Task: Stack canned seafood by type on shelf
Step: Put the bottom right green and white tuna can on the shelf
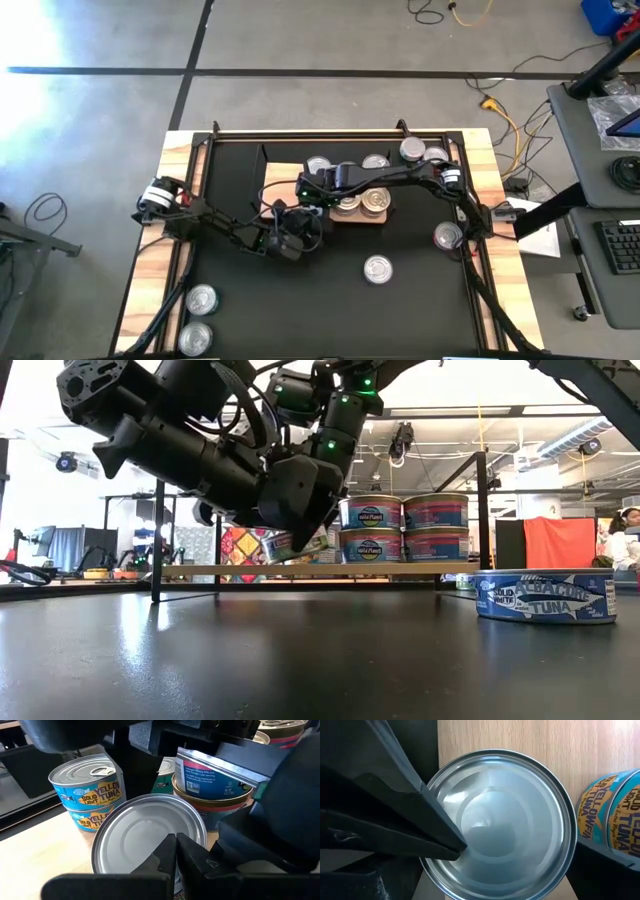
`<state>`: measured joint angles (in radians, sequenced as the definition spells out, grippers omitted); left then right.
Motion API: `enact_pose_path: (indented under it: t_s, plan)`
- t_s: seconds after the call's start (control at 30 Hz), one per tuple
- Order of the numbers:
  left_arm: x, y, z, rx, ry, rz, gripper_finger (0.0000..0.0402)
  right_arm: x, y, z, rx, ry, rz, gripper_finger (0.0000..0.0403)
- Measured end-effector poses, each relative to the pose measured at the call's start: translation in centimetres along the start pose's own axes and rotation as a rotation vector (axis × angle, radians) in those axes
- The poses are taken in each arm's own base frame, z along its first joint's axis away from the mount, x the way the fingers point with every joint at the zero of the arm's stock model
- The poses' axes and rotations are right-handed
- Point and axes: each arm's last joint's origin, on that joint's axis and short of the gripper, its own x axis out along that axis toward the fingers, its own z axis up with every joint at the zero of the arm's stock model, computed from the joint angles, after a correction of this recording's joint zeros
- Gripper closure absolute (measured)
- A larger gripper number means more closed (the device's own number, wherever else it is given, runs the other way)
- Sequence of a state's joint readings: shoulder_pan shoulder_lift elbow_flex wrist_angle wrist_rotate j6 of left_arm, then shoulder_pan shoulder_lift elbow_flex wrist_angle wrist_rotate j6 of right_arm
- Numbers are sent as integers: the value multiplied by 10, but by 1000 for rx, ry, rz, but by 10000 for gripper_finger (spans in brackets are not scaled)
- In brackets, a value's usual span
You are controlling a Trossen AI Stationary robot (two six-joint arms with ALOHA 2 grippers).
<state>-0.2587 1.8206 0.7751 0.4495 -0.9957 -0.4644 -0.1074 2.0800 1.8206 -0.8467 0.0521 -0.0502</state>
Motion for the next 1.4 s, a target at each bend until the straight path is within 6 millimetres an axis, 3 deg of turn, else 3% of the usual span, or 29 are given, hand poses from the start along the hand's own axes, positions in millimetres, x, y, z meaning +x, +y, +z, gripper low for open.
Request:
enact_pose_path:
  t_s: [0.57,1.4]
  plan:
    - [4,8,-6,42,59,27,401,-2,1,-3,-31,40,93,3]
    - [6,10,-7,36,58,49,401,-18,0,-3,-49,21,79,3]
